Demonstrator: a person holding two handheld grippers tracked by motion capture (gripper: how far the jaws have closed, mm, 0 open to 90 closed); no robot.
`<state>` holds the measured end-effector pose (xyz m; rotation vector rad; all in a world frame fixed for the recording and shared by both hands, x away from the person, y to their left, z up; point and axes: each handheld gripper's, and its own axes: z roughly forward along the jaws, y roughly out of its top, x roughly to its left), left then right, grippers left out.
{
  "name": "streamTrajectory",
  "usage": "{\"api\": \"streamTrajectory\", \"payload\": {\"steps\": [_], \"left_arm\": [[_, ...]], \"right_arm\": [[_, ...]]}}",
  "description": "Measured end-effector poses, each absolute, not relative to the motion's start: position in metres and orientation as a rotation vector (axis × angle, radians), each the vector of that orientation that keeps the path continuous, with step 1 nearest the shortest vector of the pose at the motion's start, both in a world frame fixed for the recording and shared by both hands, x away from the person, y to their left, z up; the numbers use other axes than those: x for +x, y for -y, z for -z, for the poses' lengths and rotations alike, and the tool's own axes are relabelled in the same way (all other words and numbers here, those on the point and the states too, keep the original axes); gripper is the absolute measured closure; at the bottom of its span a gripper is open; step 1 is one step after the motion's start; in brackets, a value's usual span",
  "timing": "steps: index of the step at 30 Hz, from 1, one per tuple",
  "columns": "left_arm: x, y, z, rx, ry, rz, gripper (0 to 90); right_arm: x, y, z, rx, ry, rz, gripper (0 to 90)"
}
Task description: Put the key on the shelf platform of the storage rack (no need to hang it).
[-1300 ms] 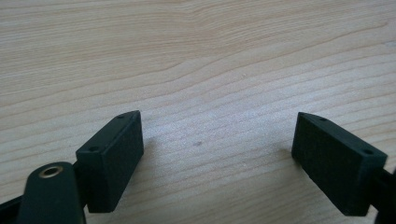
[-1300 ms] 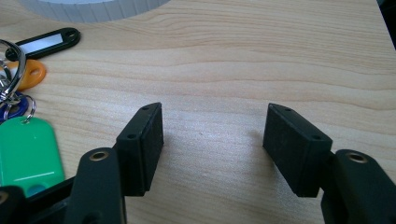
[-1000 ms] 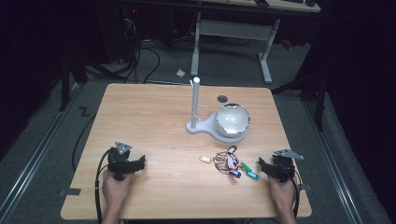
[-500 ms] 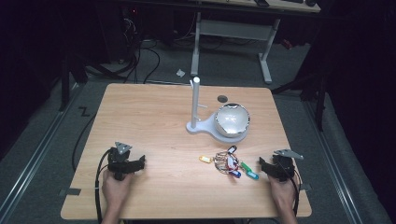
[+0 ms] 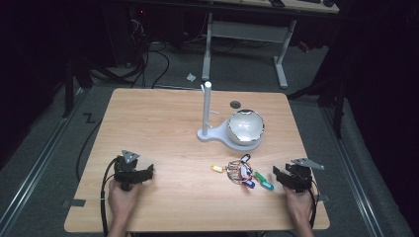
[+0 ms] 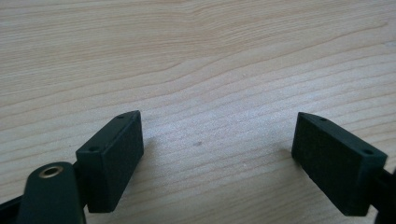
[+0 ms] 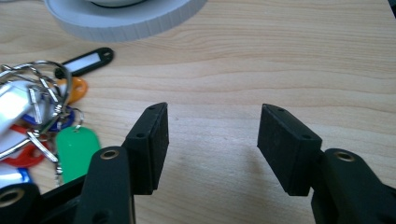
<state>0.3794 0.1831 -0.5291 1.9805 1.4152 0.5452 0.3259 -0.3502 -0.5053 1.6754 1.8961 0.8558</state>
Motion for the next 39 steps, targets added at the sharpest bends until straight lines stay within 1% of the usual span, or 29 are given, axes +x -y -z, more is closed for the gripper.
{"api": "streamTrajectory", "payload": {"steps": [8, 15, 39], "left_arm": [[0.379, -0.183, 0.529, 1.98, -1.415, -0.545, 17.0], [0.379, -0.183, 0.529, 1.982, -1.415, -0.543, 17.0], [0.379, -0.183, 0.529, 1.98, -1.415, -0.545, 17.0]], "right_arm": [[0.32, 0.343, 0.498, 1.642, -1.908, -0.907, 43.5], [0.32, 0.326, 0.491, 1.579, -1.957, -0.932, 43.1], [0.323, 0.277, 0.494, 1.466, -2.092, -0.989, 43.2]]}}
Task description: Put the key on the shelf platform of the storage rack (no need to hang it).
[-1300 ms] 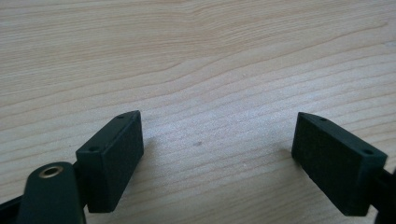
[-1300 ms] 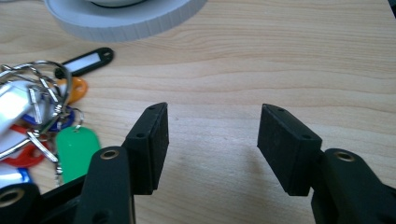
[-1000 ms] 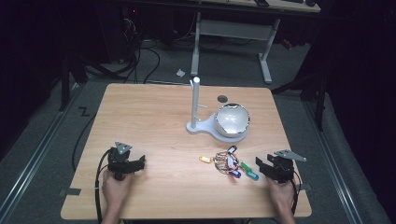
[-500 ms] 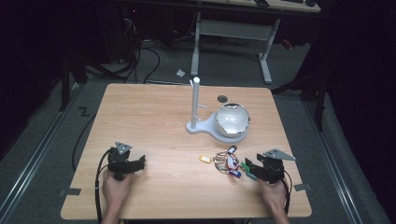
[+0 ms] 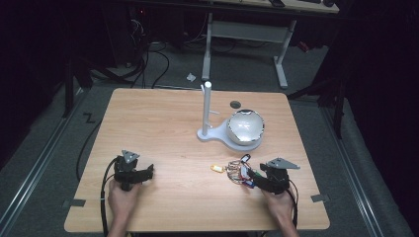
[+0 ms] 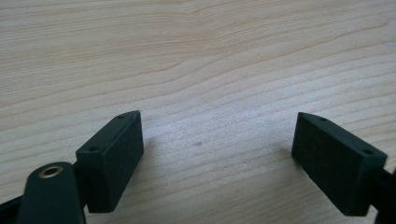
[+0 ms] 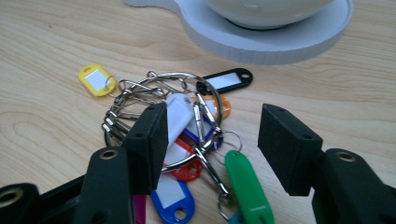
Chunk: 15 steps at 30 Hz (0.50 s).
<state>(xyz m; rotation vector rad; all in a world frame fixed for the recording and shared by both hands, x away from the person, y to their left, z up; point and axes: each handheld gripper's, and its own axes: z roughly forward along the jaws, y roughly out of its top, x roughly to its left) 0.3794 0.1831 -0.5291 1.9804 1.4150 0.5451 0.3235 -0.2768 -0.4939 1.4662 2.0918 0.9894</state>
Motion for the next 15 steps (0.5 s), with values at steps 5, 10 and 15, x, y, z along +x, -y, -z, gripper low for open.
{"api": "streamTrajectory", "payload": {"steps": [5, 10, 15], "left_arm": [[0.379, -0.183, 0.529, 1.98, -1.415, -0.545, 17.0], [0.379, -0.183, 0.529, 1.98, -1.415, -0.545, 17.0], [0.379, -0.183, 0.529, 1.981, -1.415, -0.545, 17.0]], "right_arm": [[0.325, 0.268, 0.494, 1.46, -2.107, -1.0, 42.9], [0.329, 0.26, 0.494, 1.435, -2.134, -1.002, 41.3], [0.335, 0.252, 0.495, 1.423, -2.157, -0.987, 39.7]]}}
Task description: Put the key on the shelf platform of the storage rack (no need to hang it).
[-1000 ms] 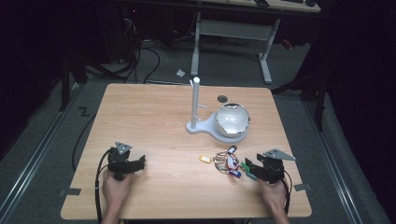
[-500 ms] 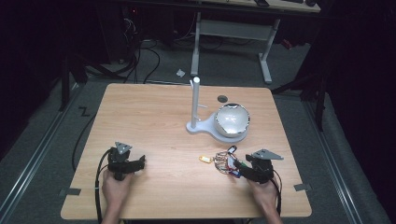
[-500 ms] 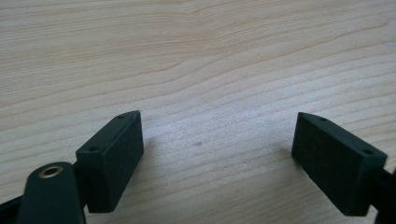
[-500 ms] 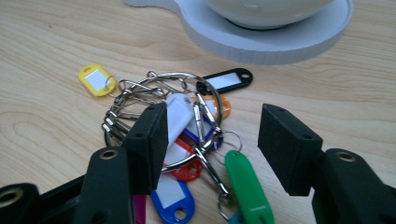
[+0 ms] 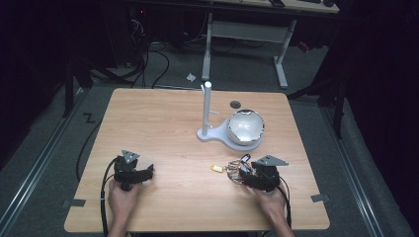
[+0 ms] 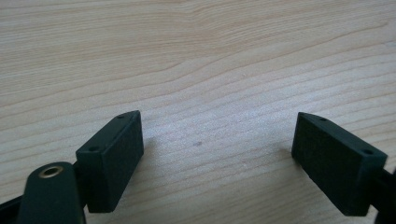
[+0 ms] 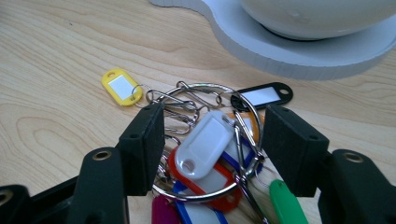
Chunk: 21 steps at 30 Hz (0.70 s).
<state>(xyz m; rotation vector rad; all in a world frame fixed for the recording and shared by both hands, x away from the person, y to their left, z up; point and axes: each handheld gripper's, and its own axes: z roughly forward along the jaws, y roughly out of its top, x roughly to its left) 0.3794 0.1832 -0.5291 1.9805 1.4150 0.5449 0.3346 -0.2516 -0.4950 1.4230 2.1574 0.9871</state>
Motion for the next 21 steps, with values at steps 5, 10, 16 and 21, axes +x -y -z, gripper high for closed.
{"api": "streamTrajectory", "payload": {"steps": [5, 10, 16, 21], "left_arm": [[0.379, -0.183, 0.529, 1.98, -1.416, -0.545, 17.0], [0.379, -0.183, 0.529, 1.98, -1.416, -0.545, 17.0], [0.379, -0.183, 0.529, 1.981, -1.415, -0.545, 17.0], [0.379, -0.183, 0.529, 1.98, -1.415, -0.545, 17.0]], "right_arm": [[0.339, 0.244, 0.498, 1.4, -2.182, -0.959, 39.7], [0.342, 0.241, 0.502, 1.388, -2.199, -0.926, 39.7], [0.346, 0.236, 0.513, 1.376, -2.217, -0.864, 41.4], [0.346, 0.236, 0.513, 1.339, -2.206, -0.814, 50.6]]}}
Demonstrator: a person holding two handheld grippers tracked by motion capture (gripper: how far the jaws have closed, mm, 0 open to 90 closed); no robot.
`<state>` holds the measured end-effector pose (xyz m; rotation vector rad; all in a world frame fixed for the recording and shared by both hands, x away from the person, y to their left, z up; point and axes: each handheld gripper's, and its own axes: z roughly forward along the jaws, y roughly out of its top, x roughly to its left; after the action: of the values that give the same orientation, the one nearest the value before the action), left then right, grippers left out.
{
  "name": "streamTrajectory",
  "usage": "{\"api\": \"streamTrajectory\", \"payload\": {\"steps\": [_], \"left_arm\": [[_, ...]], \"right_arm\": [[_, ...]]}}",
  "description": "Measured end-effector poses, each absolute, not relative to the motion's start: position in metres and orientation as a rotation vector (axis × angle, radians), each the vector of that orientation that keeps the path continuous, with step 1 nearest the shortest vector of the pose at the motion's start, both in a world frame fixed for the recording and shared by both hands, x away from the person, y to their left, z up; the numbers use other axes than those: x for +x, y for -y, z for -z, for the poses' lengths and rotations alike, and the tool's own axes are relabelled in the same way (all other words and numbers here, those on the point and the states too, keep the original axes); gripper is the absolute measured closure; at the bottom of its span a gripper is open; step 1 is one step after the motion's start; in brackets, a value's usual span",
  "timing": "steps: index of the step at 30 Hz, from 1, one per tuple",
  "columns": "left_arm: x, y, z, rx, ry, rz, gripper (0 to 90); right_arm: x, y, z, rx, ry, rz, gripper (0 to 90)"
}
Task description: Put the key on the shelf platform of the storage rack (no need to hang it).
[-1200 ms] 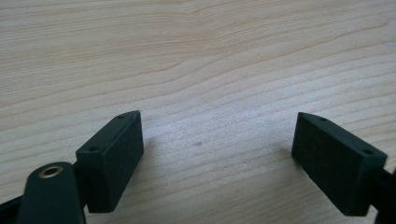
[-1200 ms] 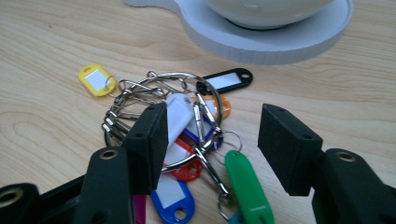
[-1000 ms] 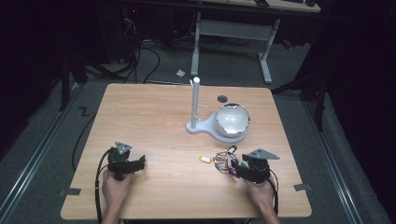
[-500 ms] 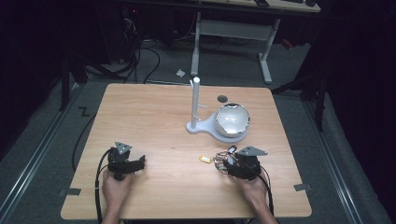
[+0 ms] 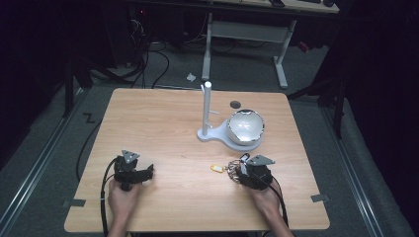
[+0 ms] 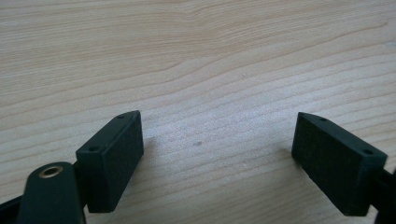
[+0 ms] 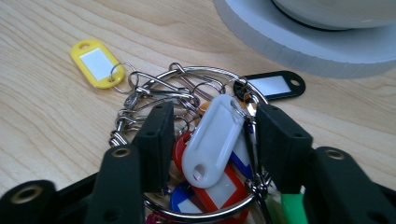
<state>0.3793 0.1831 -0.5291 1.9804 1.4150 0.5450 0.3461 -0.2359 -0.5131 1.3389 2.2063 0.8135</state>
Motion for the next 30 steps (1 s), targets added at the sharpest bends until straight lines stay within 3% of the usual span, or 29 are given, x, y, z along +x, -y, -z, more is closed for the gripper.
{"api": "streamTrajectory", "payload": {"steps": [7, 8, 11, 30], "left_arm": [[0.379, -0.183, 0.529, 1.981, -1.415, -0.545, 17.0], [0.379, -0.183, 0.529, 1.981, -1.415, -0.545, 17.0], [0.379, -0.183, 0.529, 1.98, -1.415, -0.545, 17.0], [0.379, -0.183, 0.529, 1.98, -1.415, -0.545, 17.0]], "right_arm": [[0.346, 0.235, 0.513, 1.283, -2.214, -0.77, 61.3], [0.346, 0.236, 0.512, 1.28, -2.221, -0.775, 68.4], [0.343, 0.234, 0.512, 1.238, -2.227, -0.759, 74.6], [0.342, 0.253, 0.501, 1.293, -2.198, -0.918, 83.7]]}}
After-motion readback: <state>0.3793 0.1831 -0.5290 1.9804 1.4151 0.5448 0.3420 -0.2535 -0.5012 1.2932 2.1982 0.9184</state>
